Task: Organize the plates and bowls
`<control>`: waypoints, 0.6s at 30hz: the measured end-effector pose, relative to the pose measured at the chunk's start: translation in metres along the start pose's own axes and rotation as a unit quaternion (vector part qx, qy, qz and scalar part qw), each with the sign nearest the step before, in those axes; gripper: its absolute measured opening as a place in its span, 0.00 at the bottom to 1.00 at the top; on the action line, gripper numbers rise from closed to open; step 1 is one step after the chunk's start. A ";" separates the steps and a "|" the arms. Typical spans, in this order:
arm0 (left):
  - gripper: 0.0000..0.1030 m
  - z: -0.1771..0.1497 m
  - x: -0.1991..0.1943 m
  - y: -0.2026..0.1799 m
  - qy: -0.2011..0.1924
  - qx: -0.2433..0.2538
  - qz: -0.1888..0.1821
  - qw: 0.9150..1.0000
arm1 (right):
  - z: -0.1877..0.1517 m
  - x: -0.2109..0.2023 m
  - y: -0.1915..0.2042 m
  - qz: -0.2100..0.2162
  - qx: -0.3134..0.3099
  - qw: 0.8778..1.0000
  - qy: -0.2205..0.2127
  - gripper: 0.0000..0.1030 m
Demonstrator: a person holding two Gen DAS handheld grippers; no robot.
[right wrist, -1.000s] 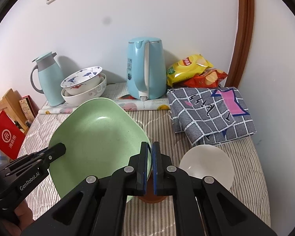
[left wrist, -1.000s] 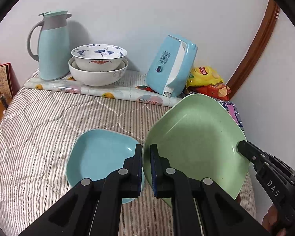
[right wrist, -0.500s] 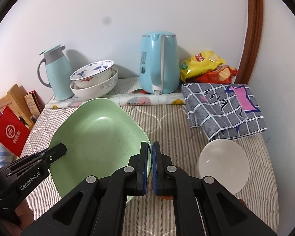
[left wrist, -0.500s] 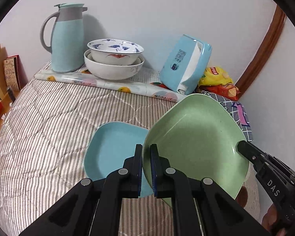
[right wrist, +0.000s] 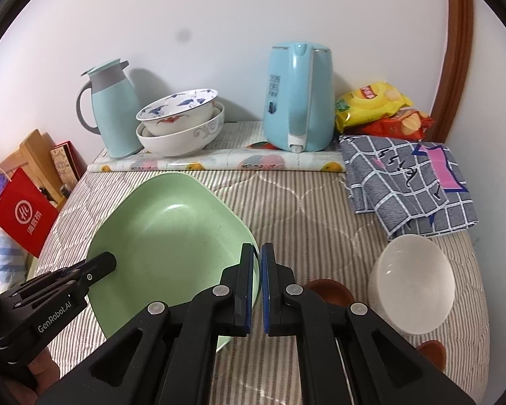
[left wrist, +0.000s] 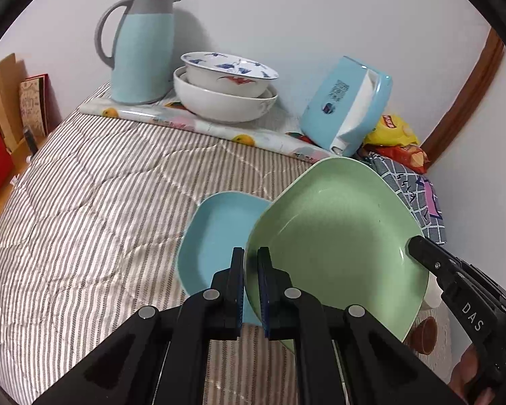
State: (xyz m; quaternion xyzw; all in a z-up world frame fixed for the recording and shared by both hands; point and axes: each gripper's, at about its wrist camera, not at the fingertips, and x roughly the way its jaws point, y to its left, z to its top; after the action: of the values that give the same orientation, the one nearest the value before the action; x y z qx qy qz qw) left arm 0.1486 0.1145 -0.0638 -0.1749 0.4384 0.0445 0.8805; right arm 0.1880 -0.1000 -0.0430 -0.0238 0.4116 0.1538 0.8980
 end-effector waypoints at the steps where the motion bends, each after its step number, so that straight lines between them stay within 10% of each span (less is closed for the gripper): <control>1: 0.08 -0.001 0.000 0.001 0.001 -0.002 0.001 1.000 | 0.000 0.002 0.002 0.001 -0.001 1.000 0.001 0.05; 18: 0.08 0.004 0.023 0.037 0.015 -0.031 0.034 0.999 | 0.008 0.048 0.032 0.030 -0.028 0.999 0.022 0.05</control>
State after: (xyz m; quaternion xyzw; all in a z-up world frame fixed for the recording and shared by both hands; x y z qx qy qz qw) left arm 0.1568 0.1485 -0.0894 -0.1879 0.4558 0.0853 0.8658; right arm 0.2140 -0.0564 -0.0703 -0.0398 0.4271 0.1920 0.8827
